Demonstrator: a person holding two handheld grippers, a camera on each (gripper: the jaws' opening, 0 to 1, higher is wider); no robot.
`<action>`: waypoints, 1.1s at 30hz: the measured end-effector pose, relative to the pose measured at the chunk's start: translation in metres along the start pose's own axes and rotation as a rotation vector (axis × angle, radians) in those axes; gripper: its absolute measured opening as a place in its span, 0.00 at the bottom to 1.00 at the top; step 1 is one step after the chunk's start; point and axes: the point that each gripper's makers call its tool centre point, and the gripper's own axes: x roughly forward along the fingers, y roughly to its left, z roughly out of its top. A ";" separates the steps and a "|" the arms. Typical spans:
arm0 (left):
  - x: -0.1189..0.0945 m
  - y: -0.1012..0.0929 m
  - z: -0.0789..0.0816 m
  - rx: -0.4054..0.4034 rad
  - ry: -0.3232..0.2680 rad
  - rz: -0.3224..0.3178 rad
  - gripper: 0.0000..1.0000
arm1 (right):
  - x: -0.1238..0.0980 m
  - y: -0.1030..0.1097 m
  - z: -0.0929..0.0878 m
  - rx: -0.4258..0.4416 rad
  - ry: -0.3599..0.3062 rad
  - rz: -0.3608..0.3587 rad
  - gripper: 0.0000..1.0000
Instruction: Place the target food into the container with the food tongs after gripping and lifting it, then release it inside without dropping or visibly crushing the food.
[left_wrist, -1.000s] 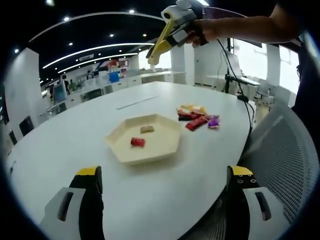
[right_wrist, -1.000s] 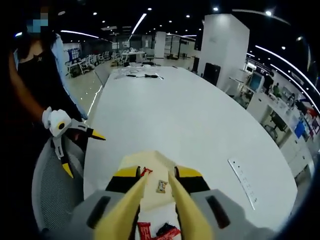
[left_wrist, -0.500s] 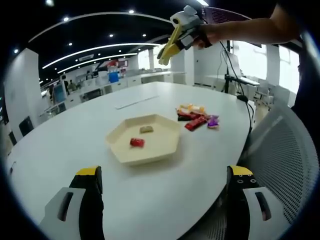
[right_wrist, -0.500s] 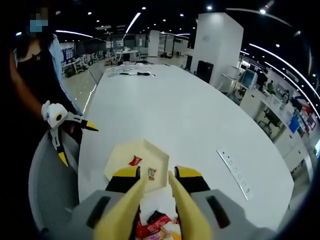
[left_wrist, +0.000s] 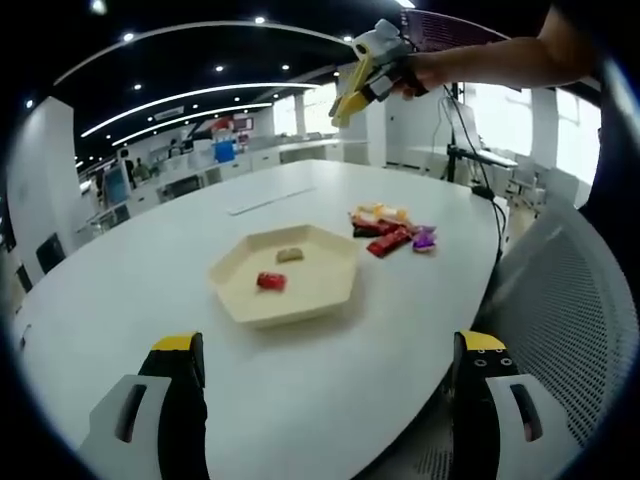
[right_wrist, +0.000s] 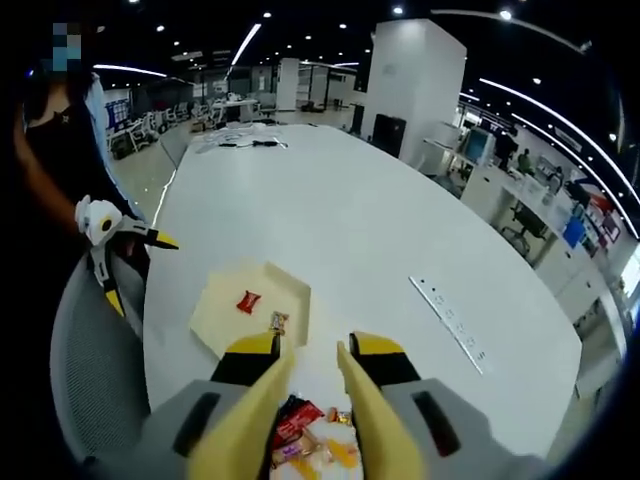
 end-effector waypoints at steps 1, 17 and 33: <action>0.000 -0.001 0.000 0.001 0.000 -0.002 0.99 | -0.001 -0.001 -0.003 0.002 0.001 -0.003 0.26; 0.000 0.002 -0.004 0.005 0.021 0.006 0.99 | 0.003 -0.022 -0.035 0.036 0.011 -0.049 0.26; 0.001 0.004 -0.008 -0.008 0.042 0.020 0.99 | 0.026 -0.044 -0.062 0.095 0.016 -0.084 0.27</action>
